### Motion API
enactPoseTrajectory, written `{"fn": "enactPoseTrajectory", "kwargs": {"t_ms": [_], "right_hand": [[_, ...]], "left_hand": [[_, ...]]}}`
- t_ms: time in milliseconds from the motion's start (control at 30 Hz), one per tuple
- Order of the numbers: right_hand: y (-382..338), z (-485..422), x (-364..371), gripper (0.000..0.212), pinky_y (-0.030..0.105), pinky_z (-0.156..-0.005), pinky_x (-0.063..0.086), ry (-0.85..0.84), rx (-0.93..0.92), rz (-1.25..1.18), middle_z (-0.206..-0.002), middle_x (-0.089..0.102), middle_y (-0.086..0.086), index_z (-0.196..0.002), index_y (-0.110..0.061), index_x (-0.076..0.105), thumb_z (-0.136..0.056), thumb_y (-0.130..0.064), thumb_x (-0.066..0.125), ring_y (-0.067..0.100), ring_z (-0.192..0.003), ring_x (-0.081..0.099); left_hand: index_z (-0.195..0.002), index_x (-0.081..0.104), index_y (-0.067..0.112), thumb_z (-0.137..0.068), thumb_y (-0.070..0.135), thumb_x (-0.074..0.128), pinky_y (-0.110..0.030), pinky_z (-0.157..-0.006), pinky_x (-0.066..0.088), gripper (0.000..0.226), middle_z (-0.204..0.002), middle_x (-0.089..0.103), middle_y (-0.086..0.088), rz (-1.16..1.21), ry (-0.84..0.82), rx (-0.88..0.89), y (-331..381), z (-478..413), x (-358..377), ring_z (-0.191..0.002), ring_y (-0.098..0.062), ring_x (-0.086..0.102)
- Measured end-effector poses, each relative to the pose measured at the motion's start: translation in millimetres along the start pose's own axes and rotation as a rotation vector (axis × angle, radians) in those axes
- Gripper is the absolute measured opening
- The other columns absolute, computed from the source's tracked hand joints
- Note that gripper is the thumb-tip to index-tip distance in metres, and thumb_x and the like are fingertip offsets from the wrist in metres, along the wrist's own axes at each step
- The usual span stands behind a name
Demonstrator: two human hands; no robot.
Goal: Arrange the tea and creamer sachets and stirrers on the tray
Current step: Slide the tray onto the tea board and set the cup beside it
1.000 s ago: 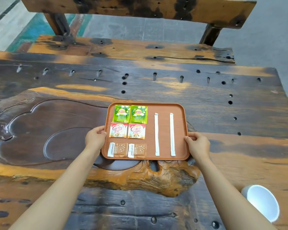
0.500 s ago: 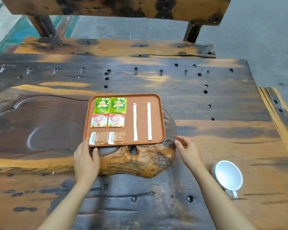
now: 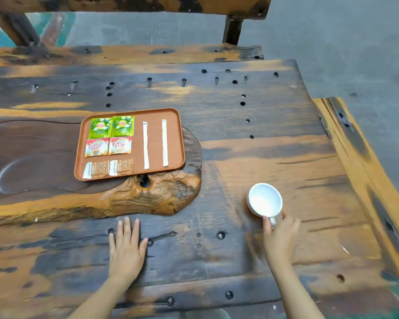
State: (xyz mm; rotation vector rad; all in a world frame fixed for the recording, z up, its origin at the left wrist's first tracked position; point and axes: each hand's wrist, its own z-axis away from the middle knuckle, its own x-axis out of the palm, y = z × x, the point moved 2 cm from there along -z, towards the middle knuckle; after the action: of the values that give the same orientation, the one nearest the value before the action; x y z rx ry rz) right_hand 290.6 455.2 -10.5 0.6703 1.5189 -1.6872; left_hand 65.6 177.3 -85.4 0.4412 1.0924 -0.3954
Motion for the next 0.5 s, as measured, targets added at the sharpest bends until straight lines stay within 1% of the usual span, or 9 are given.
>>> {"fn": "enactPoseTrajectory", "kwargs": {"t_ms": [67,100,167,200,233,300,333,367,500], "right_hand": [[8,-5,3,0.039,0.045,-0.085,0.041,-0.085,0.048,-0.030,-0.113,0.050,0.033,-0.113,0.010,0.050,-0.085,-0.015,0.061,0.044,-0.106,0.048],[9,-7,4,0.035,0.043,-0.083,0.040,-0.120,0.073,-0.060,-0.110,0.053,0.034,-0.109,0.010,0.052,-0.086,-0.016,0.059,0.044,-0.104,0.050],[13,-9,9,0.032,0.041,-0.074,0.040,-0.180,0.074,-0.113,-0.097,0.060,0.032,-0.091,0.005,0.059,-0.086,-0.027,0.054,0.044,-0.093,0.055],[16,-9,13,0.034,0.040,-0.070,0.042,-0.211,0.062,-0.141,-0.088,0.063,0.029,-0.079,-0.001,0.059,-0.084,-0.033,0.049,0.043,-0.086,0.058],[20,-10,18,0.034,0.041,-0.069,0.047,-0.235,0.062,-0.165,-0.081,0.065,0.026,-0.071,-0.006,0.057,-0.082,-0.036,0.046,0.041,-0.080,0.060],[25,-13,24,0.030,0.047,-0.072,0.052,-0.264,0.062,-0.196,-0.074,0.068,0.020,-0.062,-0.016,0.055,-0.087,-0.031,0.049,0.039,-0.075,0.063],[22,-13,23,0.029,0.045,-0.073,0.052,-0.275,0.059,-0.203,-0.073,0.069,0.018,-0.061,-0.017,0.055,-0.089,-0.025,0.051,0.037,-0.075,0.065],[19,-13,22,0.028,0.040,-0.072,0.050,-0.277,0.055,-0.211,-0.072,0.070,0.017,-0.064,-0.016,0.057,-0.090,-0.022,0.051,0.035,-0.075,0.065],[4,-4,16,0.025,0.019,-0.059,0.038,-0.271,-0.025,-0.269,-0.070,0.068,0.014,-0.079,-0.005,0.066,-0.092,-0.018,0.048,0.023,-0.070,0.062]], "left_hand": [[-0.147,0.014,0.017,-0.077,0.066,-0.005,-0.044,-0.116,-0.003,0.087,-0.157,0.008,-0.009,-0.021,0.005,0.006,-2,-1,3,-0.145,-0.025,0.002],[-0.147,0.008,0.018,-0.073,0.070,-0.010,-0.044,-0.116,-0.004,0.092,-0.157,0.002,-0.006,-0.039,0.002,0.012,-4,-2,3,-0.145,-0.023,-0.002],[-0.147,0.000,0.019,-0.069,0.075,-0.018,-0.041,-0.115,-0.007,0.097,-0.155,-0.006,-0.002,-0.065,-0.007,0.018,-6,-3,1,-0.145,-0.023,-0.005],[-0.146,-0.002,0.019,-0.075,0.073,-0.012,-0.041,-0.115,-0.007,0.090,-0.156,-0.009,-0.003,-0.077,-0.018,0.015,-6,-3,0,-0.145,-0.023,-0.007],[-0.147,-0.004,0.019,-0.084,0.067,0.000,-0.042,-0.116,-0.006,0.080,-0.157,-0.009,-0.005,-0.093,-0.036,0.006,-5,-3,-1,-0.145,-0.023,-0.009],[-0.147,-0.006,0.019,-0.093,0.054,0.020,-0.044,-0.118,-0.002,0.070,-0.158,-0.010,-0.007,-0.109,-0.068,-0.004,-1,-3,-3,-0.145,-0.023,-0.011],[-0.147,-0.006,0.020,-0.094,0.052,0.024,-0.043,-0.118,-0.002,0.069,-0.158,-0.010,-0.007,-0.105,-0.074,-0.002,0,-3,-5,-0.145,-0.023,-0.011],[-0.147,-0.006,0.020,-0.094,0.052,0.026,-0.043,-0.117,-0.002,0.070,-0.158,-0.010,-0.006,-0.098,-0.078,0.004,1,-3,-7,-0.145,-0.023,-0.011],[-0.148,-0.003,0.024,-0.092,0.054,0.031,-0.042,-0.117,0.000,0.072,-0.158,-0.010,-0.004,-0.094,-0.070,0.007,-5,1,-15,-0.145,-0.023,-0.010]]}}
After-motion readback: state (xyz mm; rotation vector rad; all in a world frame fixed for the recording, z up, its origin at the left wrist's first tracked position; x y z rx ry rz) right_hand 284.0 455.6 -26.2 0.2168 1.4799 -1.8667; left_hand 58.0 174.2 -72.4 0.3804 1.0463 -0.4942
